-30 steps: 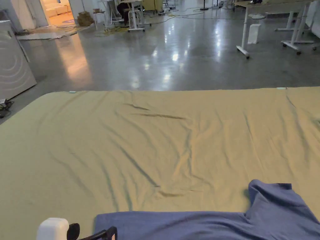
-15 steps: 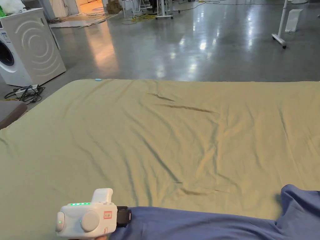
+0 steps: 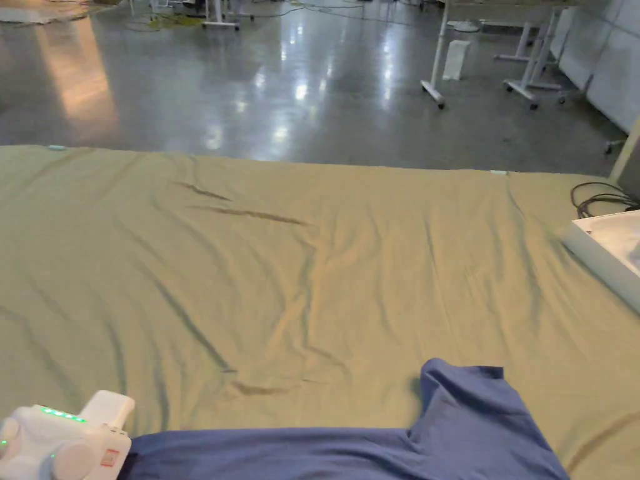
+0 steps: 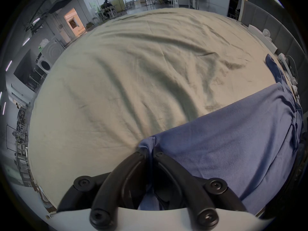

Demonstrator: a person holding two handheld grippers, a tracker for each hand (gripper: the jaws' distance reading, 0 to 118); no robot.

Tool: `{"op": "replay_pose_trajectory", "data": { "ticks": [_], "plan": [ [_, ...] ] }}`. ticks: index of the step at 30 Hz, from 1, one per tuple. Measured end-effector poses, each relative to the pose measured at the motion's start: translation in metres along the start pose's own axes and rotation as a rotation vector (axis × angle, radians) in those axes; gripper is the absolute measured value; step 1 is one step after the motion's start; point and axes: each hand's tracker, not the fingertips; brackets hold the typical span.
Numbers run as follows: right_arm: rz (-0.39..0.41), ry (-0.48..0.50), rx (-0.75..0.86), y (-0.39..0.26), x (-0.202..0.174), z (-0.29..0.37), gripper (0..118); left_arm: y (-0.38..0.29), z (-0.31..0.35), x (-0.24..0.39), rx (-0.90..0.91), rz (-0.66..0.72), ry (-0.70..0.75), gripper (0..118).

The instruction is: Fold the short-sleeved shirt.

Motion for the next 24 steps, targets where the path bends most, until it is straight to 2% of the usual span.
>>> {"op": "replay_pose_trajectory", "data": {
  "ticks": [1,3,5,7,8,10,15,17,18,20,24],
  "plan": [
    [-0.021,0.011,-0.06,0.009,0.013,-0.021,105,0.002,-0.002,-0.003,-0.015,0.016,-0.007,9],
    [-0.095,0.035,-0.07,0.027,0.039,-0.059,104,0.004,-0.003,-0.008,-0.038,0.06,-0.026,9],
    [-0.225,0.074,-0.127,0.043,0.065,-0.098,100,0.007,-0.004,-0.01,-0.047,0.061,-0.032,9],
    [-0.355,0.134,-0.202,0.049,0.094,-0.141,100,0.01,-0.005,-0.011,-0.061,0.05,-0.041,8],
    [-0.384,0.106,-0.25,0.051,0.103,-0.158,100,0.011,-0.005,-0.011,-0.068,0.046,-0.045,8],
    [-0.332,-0.018,-0.332,0.055,0.113,-0.187,100,0.014,-0.006,-0.011,-0.083,0.039,-0.05,8],
    [-0.234,-0.045,-0.414,0.055,0.107,-0.224,98,0.015,-0.009,-0.013,-0.094,0.03,-0.058,8],
    [-0.146,-0.087,-0.43,0.057,0.096,-0.229,98,0.014,-0.01,-0.016,-0.095,0.04,-0.072,8],
    [-0.139,-0.096,-0.421,0.058,0.092,-0.224,97,0.013,-0.01,-0.018,-0.094,0.047,-0.078,8],
    [-0.128,-0.073,-0.407,0.061,0.089,-0.217,83,0.011,-0.009,-0.019,-0.089,0.056,-0.085,8],
    [-0.084,-0.063,-0.412,0.064,0.083,-0.209,45,0.007,-0.007,-0.021,-0.072,0.098,-0.085,9]
  ]
}}
